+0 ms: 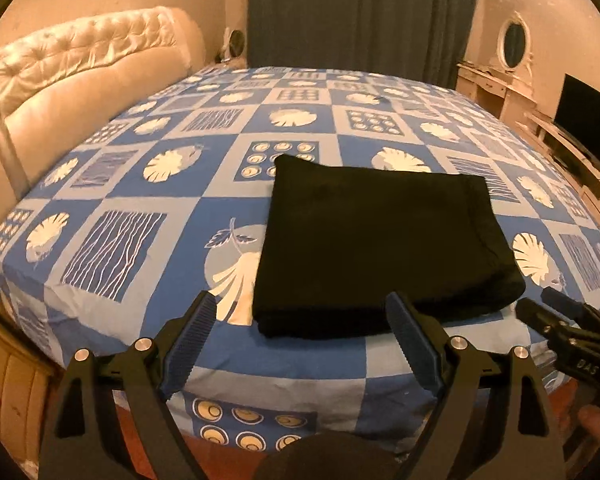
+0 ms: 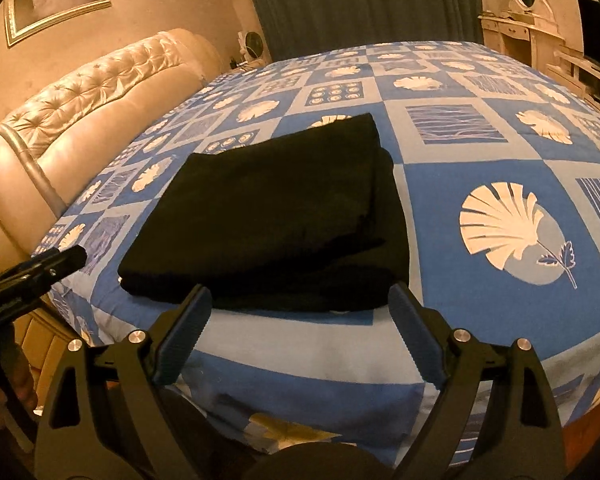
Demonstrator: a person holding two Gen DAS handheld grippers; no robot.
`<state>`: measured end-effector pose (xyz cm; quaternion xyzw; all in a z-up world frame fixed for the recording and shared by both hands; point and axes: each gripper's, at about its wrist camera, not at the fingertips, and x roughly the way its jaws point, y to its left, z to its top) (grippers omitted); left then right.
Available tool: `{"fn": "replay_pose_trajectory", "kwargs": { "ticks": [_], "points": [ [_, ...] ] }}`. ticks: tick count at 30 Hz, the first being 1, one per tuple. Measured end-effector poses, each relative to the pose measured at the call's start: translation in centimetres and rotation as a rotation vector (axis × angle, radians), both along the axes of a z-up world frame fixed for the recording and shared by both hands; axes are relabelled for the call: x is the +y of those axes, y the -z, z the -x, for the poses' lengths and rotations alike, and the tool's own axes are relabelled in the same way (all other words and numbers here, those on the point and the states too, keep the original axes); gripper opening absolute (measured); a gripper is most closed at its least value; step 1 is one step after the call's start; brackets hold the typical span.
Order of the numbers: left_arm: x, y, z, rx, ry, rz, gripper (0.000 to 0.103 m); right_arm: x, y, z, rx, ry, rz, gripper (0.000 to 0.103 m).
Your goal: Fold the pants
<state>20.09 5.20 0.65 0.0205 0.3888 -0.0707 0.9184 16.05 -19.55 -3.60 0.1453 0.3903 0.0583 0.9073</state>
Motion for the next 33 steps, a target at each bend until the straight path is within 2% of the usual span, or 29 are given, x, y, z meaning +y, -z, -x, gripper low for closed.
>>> {"fn": "replay_pose_trajectory", "kwargs": {
  "ticks": [5,10,33],
  "points": [
    [-0.13,0.35,0.33,0.027,-0.007,0.021,0.086,0.03,0.38,0.28,0.009,0.006,0.006,0.090],
    [0.19,0.20,0.80,0.016,-0.041,0.028,0.086,-0.02,0.41,0.40,0.010,0.006,0.004,0.090],
    [0.16,-0.01,0.59,0.007,-0.037,0.032,0.086,-0.20,0.14,0.91,0.011,0.009,0.003,0.090]
  ]
}}
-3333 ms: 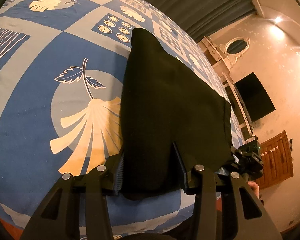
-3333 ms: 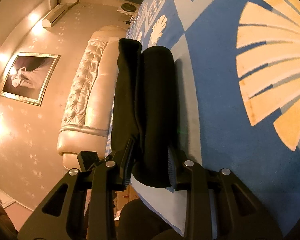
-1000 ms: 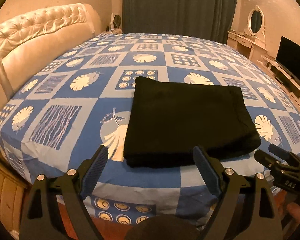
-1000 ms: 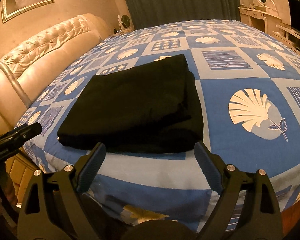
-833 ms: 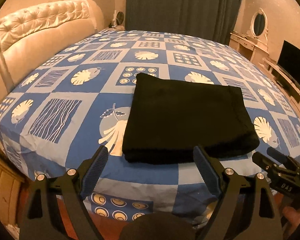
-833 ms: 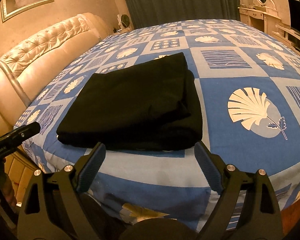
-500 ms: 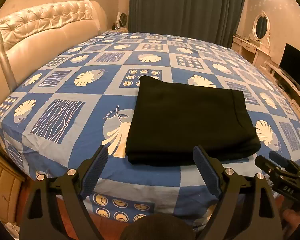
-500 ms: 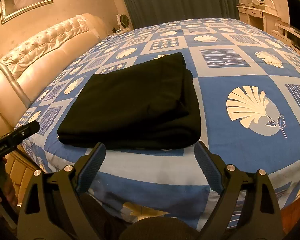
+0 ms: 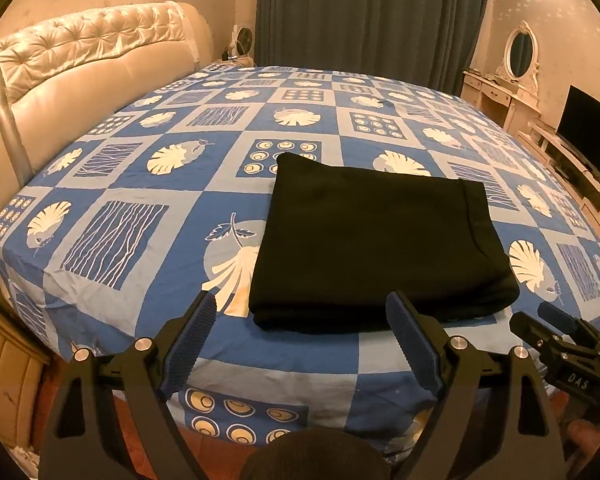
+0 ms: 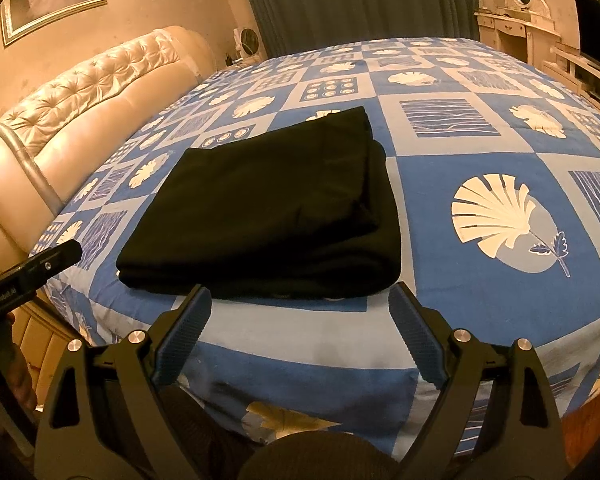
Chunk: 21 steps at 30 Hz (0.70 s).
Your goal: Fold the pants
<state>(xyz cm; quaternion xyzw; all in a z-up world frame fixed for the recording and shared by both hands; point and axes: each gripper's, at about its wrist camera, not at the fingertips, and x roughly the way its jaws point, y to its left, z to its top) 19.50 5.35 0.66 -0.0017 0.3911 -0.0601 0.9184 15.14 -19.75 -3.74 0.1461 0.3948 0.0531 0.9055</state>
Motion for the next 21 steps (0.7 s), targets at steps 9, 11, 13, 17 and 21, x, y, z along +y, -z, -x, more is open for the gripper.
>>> {"fn": "replay_pose_trajectory", "kwargs": {
  "ticks": [9,11,13,17,21],
  "points": [
    [-0.56,-0.35,0.45,-0.019,0.018,-0.024,0.086,-0.53,-0.29,-0.06,0.004,0.002,-0.011,0.091],
    [-0.63,-0.49,0.57,-0.029,0.021,-0.023,0.086,-0.56,-0.35,-0.06,0.004,0.001,-0.010,0.091],
    [-0.62,-0.59,0.69,-0.036,0.019,-0.022,0.086,-0.56,-0.41,0.00,0.003,0.000,-0.009,0.091],
    [-0.31,-0.57,0.57,-0.025,0.013,-0.002,0.086,-0.58,-0.54,0.02,0.004,0.000,-0.009,0.091],
    [0.14,-0.47,0.36,-0.013,-0.007,0.014,0.086,-0.53,-0.48,0.02,0.006,0.000,-0.009,0.091]
  ]
}}
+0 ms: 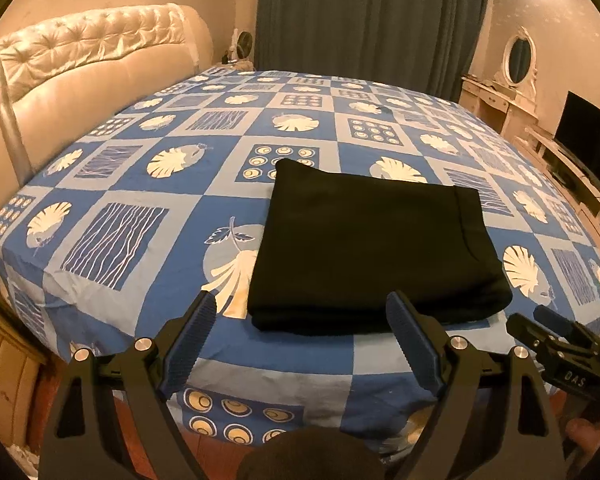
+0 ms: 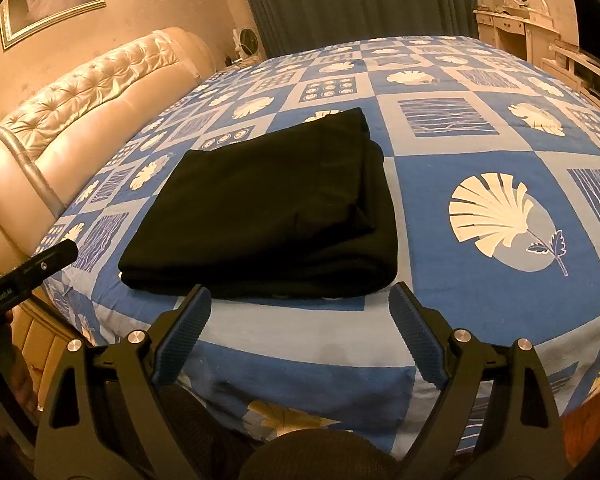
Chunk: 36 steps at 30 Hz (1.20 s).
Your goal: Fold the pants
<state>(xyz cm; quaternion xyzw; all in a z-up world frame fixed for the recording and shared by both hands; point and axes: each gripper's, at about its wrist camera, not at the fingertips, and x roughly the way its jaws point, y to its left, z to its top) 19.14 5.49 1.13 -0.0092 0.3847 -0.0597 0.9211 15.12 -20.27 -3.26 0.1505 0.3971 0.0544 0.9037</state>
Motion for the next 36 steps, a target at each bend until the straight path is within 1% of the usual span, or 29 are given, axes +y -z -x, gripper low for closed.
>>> {"fn": "replay_pose_trajectory", "kwargs": {
  "ticks": [5,13,21,24,25,26,29,36],
  "points": [
    [0.0,0.1,-0.1,0.004,-0.007,-0.006,0.086,0.2,0.1,0.1,0.005,0.001,-0.002,0.091],
    [-0.2,0.1,0.1,-0.013,-0.020,-0.021,0.086,0.2,0.4,0.2,0.010,0.001,-0.005,0.091],
    [-0.4,0.1,0.1,-0.010,-0.017,-0.019,0.086,0.2,0.8,0.3,0.014,0.002,-0.008,0.091],
    [-0.6,0.0,0.3,-0.026,-0.025,-0.028,0.086,0.2,1.1,0.5,0.018,0.004,-0.013,0.091],
    [-0.7,-0.1,0.3,-0.034,-0.028,-0.036,0.086,0.2,1.1,0.5,0.018,0.004,-0.013,0.091],
    [-0.8,-0.1,0.4,-0.036,-0.027,-0.044,0.091,0.2,1.1,0.4,0.019,0.004,-0.013,0.091],
    [-1.2,-0.1,0.5,-0.036,-0.022,-0.057,0.091,0.3,1.3,0.6,0.023,0.005,-0.017,0.091],
    [-1.4,-0.2,1.0,-0.044,-0.038,-0.049,0.091,-0.1,1.5,0.5,0.029,0.006,-0.022,0.091]
  ]
}}
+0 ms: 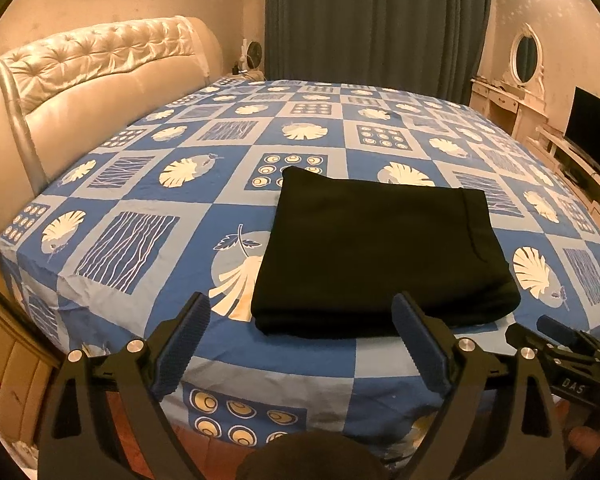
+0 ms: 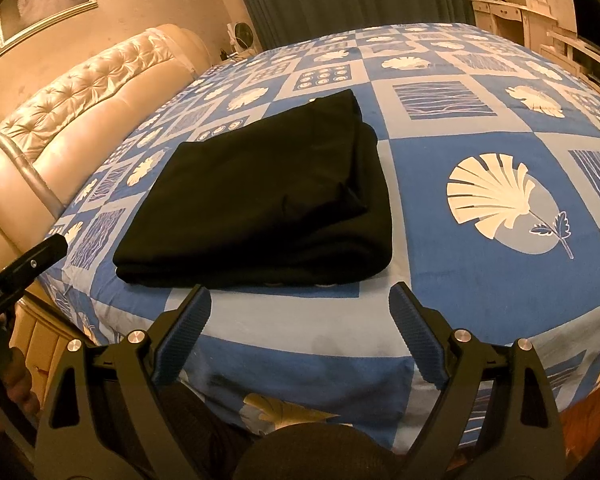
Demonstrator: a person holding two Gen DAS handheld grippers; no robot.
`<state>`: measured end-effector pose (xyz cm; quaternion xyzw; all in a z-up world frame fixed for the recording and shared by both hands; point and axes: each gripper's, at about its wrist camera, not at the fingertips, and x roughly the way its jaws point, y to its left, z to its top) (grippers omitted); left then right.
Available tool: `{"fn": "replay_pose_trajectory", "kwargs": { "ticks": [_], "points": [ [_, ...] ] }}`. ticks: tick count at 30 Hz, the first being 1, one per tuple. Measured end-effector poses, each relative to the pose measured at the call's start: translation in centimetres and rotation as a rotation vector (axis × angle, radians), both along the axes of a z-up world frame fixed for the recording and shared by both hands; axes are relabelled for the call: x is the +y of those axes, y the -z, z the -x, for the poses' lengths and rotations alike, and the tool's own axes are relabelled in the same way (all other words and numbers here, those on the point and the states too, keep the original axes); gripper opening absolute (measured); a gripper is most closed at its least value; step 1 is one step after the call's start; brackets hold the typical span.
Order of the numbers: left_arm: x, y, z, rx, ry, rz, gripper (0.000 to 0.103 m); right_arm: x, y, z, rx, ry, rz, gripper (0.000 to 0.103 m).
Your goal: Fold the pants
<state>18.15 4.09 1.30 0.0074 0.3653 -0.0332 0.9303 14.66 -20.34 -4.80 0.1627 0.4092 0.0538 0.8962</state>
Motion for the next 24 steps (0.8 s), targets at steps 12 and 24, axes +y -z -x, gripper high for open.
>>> {"fn": "replay_pose_trajectory", "kwargs": {
  "ticks": [12,24],
  "points": [
    [-1.2,-0.6,0.2,0.009,0.088,-0.025,0.091,0.2,0.4,-0.2,0.018,-0.007,-0.006,0.091],
    [0.2,0.4,-0.7,0.085,0.028,0.060,0.091,-0.7,0.4,-0.1,0.016,0.013,-0.024,0.091]
  ]
}}
